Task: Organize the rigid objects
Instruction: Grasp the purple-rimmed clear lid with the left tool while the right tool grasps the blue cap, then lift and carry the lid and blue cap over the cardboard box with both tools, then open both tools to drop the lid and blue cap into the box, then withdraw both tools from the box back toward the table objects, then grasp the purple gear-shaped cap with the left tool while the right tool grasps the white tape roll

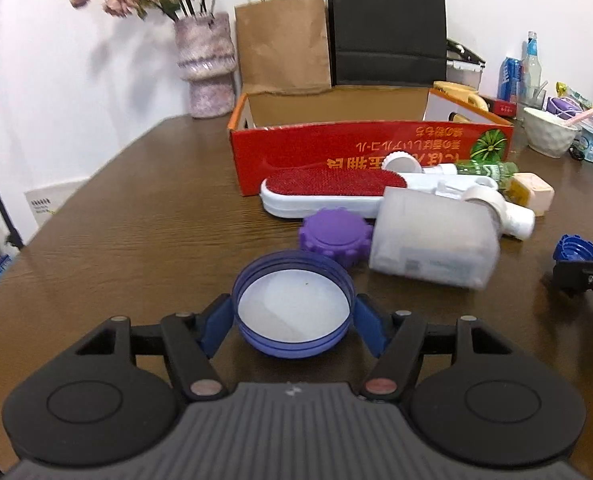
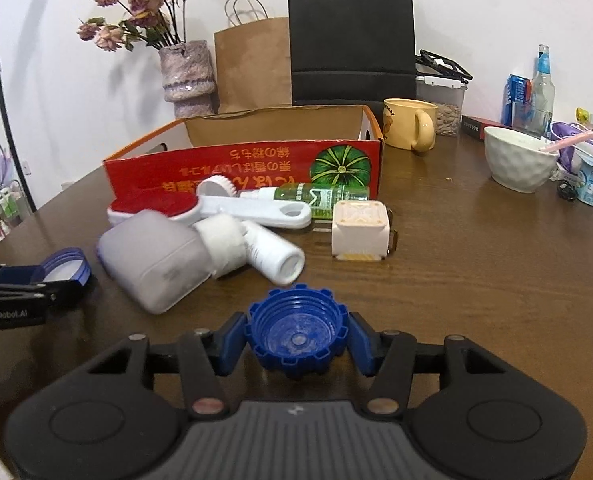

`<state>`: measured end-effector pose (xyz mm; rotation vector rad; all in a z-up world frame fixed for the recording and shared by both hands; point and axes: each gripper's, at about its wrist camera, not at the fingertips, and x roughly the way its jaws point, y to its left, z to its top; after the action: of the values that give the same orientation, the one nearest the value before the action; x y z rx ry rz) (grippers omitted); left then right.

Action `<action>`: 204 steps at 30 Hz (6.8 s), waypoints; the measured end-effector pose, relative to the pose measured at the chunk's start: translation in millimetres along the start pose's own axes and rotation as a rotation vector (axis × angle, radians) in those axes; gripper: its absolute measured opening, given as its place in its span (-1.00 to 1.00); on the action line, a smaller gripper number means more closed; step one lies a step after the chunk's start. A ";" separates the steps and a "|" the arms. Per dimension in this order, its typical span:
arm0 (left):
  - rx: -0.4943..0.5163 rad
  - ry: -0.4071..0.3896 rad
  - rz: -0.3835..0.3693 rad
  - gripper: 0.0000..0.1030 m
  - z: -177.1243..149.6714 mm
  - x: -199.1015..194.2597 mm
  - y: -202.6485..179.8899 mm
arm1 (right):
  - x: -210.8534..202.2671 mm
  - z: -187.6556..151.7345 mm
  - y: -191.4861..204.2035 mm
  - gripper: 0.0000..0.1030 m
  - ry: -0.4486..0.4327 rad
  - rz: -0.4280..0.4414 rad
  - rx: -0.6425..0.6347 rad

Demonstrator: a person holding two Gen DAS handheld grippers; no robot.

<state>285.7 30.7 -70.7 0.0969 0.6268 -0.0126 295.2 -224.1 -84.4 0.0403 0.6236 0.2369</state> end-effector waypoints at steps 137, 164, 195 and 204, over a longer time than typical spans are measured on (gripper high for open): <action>-0.140 -0.478 0.035 1.00 -11.7 -199.6 19.3 | -164.1 -1.0 8.3 0.99 -0.364 0.100 -0.019; -0.151 -0.385 0.040 1.00 -79.6 -189.6 6.9 | -186.8 -93.6 17.8 1.00 -0.476 -0.027 0.019; 0.043 -0.046 -0.076 0.42 25.4 46.3 1.4 | 18.7 29.8 23.0 0.20 -0.163 0.039 -0.148; 0.013 0.015 -0.151 0.19 36.0 72.2 3.5 | 52.0 44.1 27.9 -0.03 -0.136 0.052 -0.211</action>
<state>365.4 32.1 -83.7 0.0622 0.6481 -0.1622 356.0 -183.4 -75.4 -0.1300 0.4602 0.3461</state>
